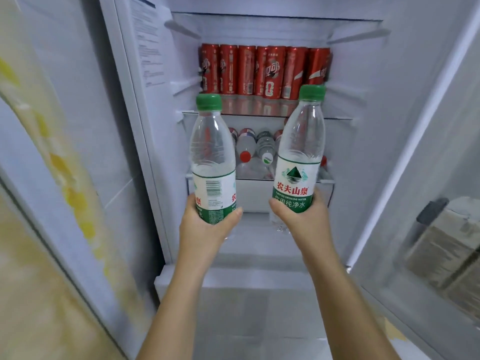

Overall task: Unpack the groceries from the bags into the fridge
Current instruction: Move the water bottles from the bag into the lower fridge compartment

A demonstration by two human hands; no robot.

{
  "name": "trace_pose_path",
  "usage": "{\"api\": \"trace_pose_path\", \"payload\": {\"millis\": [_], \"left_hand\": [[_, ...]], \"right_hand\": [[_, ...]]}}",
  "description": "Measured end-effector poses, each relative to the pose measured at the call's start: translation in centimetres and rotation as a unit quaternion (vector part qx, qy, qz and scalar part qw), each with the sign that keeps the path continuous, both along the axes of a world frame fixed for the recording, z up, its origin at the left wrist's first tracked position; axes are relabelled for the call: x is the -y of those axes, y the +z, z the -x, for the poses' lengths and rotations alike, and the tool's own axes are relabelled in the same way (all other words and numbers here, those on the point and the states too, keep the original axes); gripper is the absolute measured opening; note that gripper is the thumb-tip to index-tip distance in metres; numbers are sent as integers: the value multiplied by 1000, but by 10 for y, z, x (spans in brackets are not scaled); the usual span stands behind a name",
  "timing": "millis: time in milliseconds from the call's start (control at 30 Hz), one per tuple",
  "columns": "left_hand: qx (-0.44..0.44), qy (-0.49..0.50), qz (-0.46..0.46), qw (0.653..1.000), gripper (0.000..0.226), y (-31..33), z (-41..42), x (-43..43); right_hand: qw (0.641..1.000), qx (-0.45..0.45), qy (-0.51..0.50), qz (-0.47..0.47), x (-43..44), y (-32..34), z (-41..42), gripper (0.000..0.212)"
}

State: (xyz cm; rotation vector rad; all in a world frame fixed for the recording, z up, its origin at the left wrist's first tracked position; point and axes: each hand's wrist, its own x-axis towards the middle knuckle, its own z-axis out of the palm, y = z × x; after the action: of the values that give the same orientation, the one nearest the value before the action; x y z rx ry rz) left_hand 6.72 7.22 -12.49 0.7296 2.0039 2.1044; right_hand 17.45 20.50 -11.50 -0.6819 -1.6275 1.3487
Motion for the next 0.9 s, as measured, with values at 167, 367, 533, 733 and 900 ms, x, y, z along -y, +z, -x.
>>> {"api": "trace_pose_path", "payload": {"millis": [167,367,533,733,900], "left_hand": [[16,4,2,1000,46,-11,27,-45],[22,6,52,998,52,-45,55,-79],[22,-6,92,995,49,-68,65,-102],[43,-24,127,991,52,-95,74,-115],[67,-20,152,986,56,-110,84,-118]], "right_hand": [[999,14,28,6,-48,-13,39,50],[998,25,44,20,-80,-42,65,51],[998,58,30,22,-92,-75,74,56],[994,96,4,44,-94,-109,83,58],[992,116,-8,54,-93,-129,87,55]]}}
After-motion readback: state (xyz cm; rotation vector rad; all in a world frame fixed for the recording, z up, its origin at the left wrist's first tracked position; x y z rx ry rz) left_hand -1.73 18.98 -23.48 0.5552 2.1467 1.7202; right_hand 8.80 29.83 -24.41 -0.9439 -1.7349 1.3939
